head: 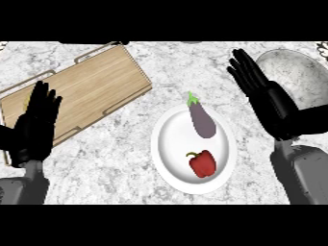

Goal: Pick the bell pepper from the plate and place it in the bowl

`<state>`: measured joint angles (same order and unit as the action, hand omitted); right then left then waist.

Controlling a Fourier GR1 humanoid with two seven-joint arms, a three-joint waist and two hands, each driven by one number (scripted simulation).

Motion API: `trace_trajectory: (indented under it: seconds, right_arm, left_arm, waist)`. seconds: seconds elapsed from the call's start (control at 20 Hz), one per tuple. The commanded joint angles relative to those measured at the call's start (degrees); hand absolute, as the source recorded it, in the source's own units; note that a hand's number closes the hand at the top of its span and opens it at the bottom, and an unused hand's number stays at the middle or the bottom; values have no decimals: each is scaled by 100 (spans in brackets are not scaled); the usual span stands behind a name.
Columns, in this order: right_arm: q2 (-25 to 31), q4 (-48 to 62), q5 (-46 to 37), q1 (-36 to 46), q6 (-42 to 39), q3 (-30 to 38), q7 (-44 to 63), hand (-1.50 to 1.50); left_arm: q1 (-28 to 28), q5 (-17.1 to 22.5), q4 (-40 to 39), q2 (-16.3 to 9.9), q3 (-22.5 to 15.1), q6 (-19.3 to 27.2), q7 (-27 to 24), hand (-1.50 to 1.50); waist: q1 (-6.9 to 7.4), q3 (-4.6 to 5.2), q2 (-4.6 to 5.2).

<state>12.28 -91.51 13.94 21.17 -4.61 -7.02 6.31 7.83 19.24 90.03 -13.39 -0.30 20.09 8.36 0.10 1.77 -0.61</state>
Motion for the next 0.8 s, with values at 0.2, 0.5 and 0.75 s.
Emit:
trace_trajectory:
  seconds: [0.2,0.5,0.75]
  right_arm:
    - [-400,464,1682,551,-2508,-658,-634,150]
    - [169,1995,1646,499,-3697,297,-2460,-150]
    - [1056,2134,803,708,-5221,492,-3837,-150]
  left_arm:
    - [490,-982,53,-826,-428,-334,-312,0]
    - [660,-1472,12,-1050,-753,-381,-181,0]
    - [636,-1507,-66,-1101,-710,-412,-186,0]
  waist:
    - [497,-267,284]
    - [332,-238,293]
    - [270,-222,221]
